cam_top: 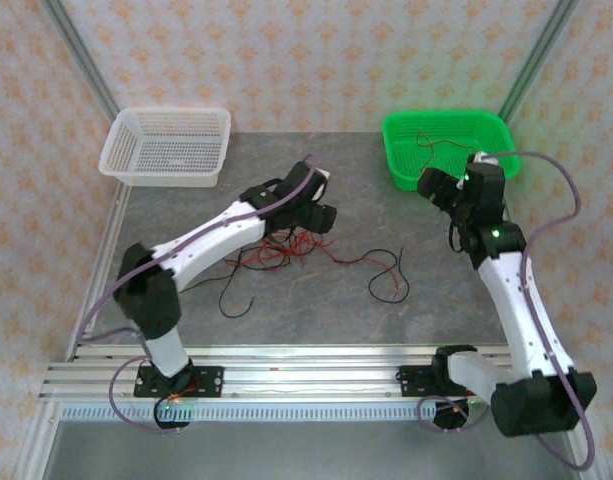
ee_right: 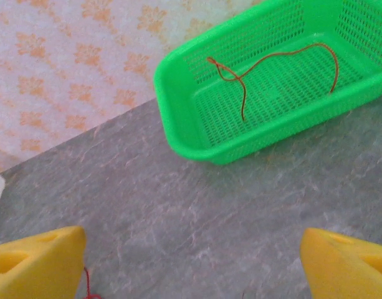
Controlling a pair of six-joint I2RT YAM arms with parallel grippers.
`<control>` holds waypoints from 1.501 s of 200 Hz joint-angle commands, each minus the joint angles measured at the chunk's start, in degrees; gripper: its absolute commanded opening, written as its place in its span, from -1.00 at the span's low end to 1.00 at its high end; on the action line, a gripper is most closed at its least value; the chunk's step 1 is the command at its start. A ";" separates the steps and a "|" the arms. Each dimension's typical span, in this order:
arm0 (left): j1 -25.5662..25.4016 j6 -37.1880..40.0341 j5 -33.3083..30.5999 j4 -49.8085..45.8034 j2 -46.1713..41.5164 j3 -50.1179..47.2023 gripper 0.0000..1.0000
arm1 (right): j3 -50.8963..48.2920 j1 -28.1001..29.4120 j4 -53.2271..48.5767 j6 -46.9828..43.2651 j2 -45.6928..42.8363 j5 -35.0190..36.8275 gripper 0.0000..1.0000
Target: Untangle the cables
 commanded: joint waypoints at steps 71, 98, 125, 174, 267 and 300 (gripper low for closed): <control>-0.59 7.65 -12.54 -16.59 22.16 20.74 0.37 | -9.16 0.31 1.12 0.95 -4.68 -6.86 0.77; -0.59 7.49 -15.03 -16.66 23.83 21.99 0.25 | -9.85 0.32 1.04 0.62 -5.16 -6.87 0.77; -0.59 7.66 -15.18 -15.77 24.12 22.10 -0.36 | -10.43 0.32 0.78 0.81 -5.89 -6.96 0.77; -0.59 8.36 -14.91 -12.88 21.82 22.43 -1.00 | -12.31 0.32 -0.66 2.35 -8.94 -8.57 0.75; -0.59 0.79 -7.52 -6.55 2.22 23.33 -1.00 | -25.95 8.39 20.46 12.54 -15.18 -30.33 0.65; -0.59 -2.94 -4.94 -2.35 -2.64 19.21 -1.00 | -23.84 20.50 30.47 13.35 -8.27 -23.12 0.56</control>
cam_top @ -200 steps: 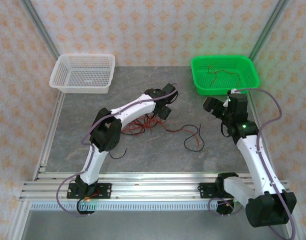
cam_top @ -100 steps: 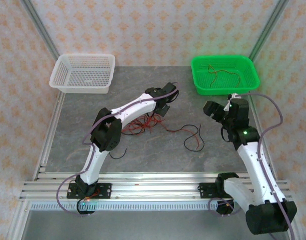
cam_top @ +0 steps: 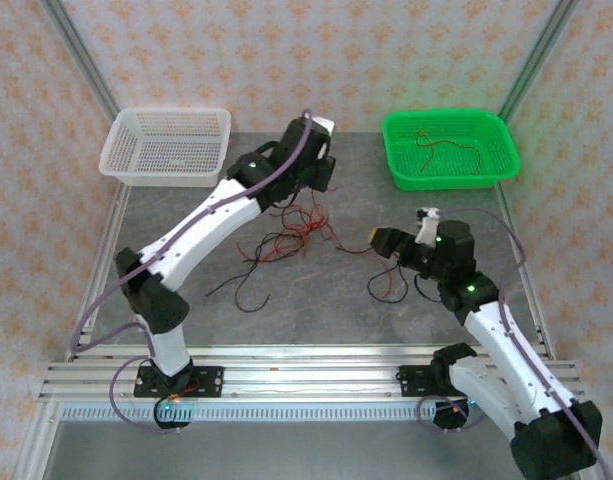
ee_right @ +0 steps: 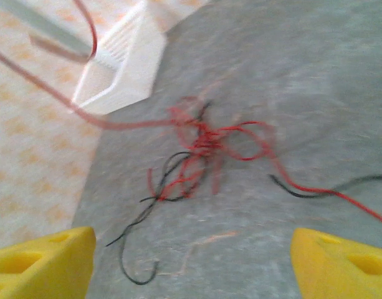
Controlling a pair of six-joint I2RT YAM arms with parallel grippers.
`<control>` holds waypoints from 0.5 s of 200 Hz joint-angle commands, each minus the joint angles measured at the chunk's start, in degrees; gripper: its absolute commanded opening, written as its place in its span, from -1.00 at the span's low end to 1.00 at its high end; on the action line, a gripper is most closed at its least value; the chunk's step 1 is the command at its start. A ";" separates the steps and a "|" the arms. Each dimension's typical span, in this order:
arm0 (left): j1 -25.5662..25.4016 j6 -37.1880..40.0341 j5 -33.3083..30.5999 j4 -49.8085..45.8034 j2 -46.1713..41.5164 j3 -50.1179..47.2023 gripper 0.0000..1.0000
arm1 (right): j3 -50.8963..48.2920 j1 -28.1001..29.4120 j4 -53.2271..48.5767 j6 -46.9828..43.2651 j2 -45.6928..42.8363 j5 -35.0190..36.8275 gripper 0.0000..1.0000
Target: Untangle the cables
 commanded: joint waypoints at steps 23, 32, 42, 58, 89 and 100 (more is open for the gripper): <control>-0.22 -5.47 3.46 5.99 -4.24 -4.77 -1.00 | 3.64 12.32 20.66 1.10 11.91 9.79 0.41; -0.22 -5.80 3.41 6.62 -5.18 -5.06 -1.00 | 5.03 13.63 22.56 0.26 15.35 11.84 0.35; -0.22 -6.01 3.29 7.09 -6.17 -5.03 -1.00 | 6.97 14.65 23.96 -0.43 19.57 13.48 0.31; -0.22 -6.24 2.89 7.40 -7.82 -4.39 -1.00 | 9.76 15.81 25.19 -0.53 25.52 15.02 0.27; -0.22 -6.17 2.88 7.04 -11.01 -1.99 -1.00 | 12.22 17.08 29.11 0.49 33.62 16.98 0.25; -0.22 -5.98 2.84 6.38 -11.64 -0.84 -1.00 | 12.68 17.20 30.21 1.00 36.00 18.08 0.23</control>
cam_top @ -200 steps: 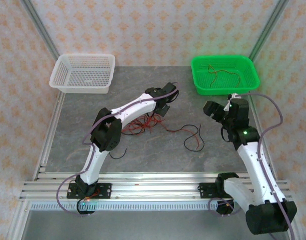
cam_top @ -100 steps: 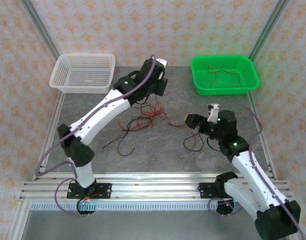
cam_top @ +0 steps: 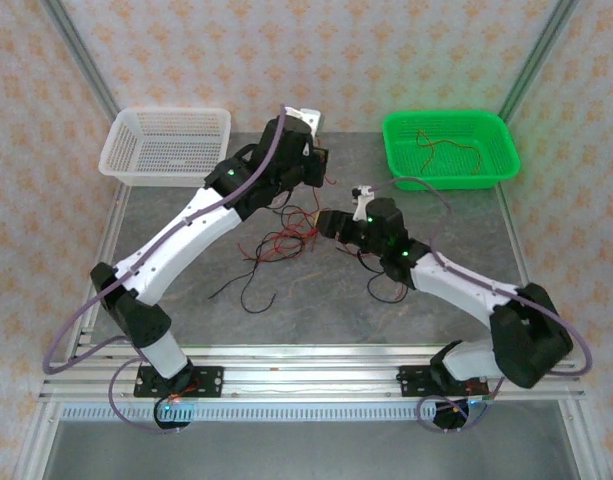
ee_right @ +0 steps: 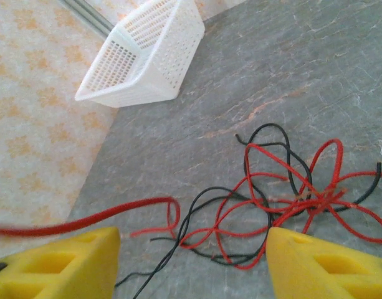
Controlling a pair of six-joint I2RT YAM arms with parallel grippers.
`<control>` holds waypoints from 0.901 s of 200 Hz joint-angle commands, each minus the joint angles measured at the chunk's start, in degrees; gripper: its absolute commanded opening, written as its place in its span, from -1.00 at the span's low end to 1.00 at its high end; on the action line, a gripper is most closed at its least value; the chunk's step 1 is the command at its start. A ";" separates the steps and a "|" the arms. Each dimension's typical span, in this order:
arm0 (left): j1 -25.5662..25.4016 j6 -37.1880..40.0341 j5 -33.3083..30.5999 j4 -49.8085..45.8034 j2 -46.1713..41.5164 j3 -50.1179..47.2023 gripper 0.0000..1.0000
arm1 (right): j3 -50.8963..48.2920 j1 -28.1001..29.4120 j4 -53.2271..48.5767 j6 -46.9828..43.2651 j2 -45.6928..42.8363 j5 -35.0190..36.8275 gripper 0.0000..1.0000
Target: Untangle the cables
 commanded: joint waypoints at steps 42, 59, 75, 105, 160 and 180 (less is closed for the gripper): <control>-0.22 -0.38 -1.63 0.91 -6.82 5.15 -1.00 | 0.72 0.61 6.93 1.12 5.09 8.93 0.21; -0.22 -0.51 -2.06 1.09 -6.81 5.23 -1.00 | -0.51 0.61 5.52 -1.51 2.52 9.39 0.23; -0.22 -0.90 -2.42 1.14 -6.24 5.26 -1.00 | -1.61 0.71 4.71 -7.36 -0.95 6.87 0.32; -0.22 -2.23 -2.57 1.73 -4.96 4.89 -1.00 | 0.69 1.95 -1.12 -22.79 -7.74 1.58 0.46; -0.22 -4.50 -0.88 2.98 -3.64 4.13 -1.00 | 10.37 3.16 -5.79 -32.72 -10.72 0.80 0.57; -0.22 -4.99 -0.15 3.37 -3.99 3.49 -1.00 | 12.51 3.16 -5.25 -31.74 -8.66 2.06 0.55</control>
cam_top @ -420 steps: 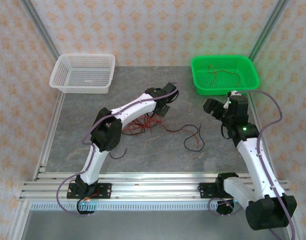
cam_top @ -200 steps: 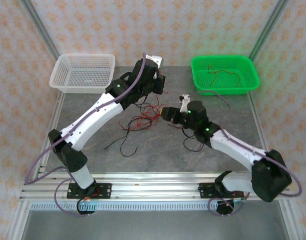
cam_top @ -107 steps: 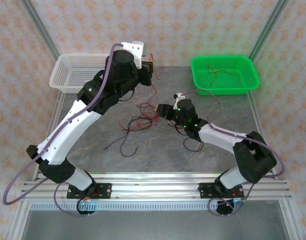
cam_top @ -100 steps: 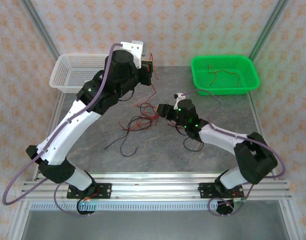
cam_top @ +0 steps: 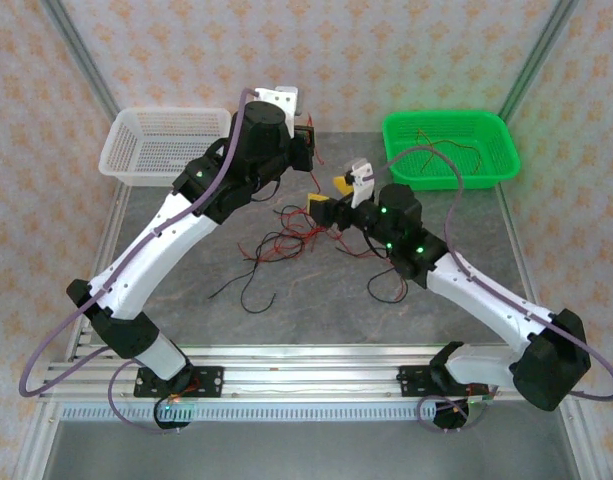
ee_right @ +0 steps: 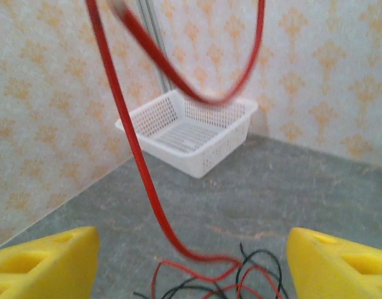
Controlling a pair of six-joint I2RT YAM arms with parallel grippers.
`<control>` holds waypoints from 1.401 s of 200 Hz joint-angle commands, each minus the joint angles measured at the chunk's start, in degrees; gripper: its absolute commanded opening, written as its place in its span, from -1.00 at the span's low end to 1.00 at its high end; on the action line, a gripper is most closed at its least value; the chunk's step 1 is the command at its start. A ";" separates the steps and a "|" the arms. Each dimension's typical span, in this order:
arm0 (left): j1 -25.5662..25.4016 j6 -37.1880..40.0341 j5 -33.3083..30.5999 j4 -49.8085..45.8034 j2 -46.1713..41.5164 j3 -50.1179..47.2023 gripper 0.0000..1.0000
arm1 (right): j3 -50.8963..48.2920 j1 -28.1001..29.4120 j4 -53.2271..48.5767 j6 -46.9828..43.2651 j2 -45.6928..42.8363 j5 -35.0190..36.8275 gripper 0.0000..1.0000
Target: Untangle the cables
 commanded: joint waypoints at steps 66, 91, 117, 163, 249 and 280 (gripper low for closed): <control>-0.22 -2.12 1.72 1.70 -1.04 -0.10 -1.00 | 5.10 0.17 2.19 0.19 4.46 1.86 -0.24; -0.22 -2.31 1.42 1.88 -1.42 -0.67 -1.00 | 5.85 0.17 1.81 0.82 3.53 4.16 -1.00; -0.22 -2.14 -0.56 3.19 -2.57 -3.09 -0.24 | 7.61 0.12 -1.83 0.37 2.62 9.00 -1.00; -0.14 -2.19 -6.05 5.77 -7.13 -11.52 0.64 | 15.64 -4.32 -11.82 -2.18 4.31 18.82 -1.00; -0.05 -6.55 -8.20 8.65 -21.51 -32.43 0.69 | 29.76 -26.49 -16.91 0.67 13.59 18.16 -1.00; -0.05 -8.16 -8.12 8.93 -26.48 -38.42 0.68 | 31.07 -32.47 -14.75 3.08 18.02 18.34 -1.00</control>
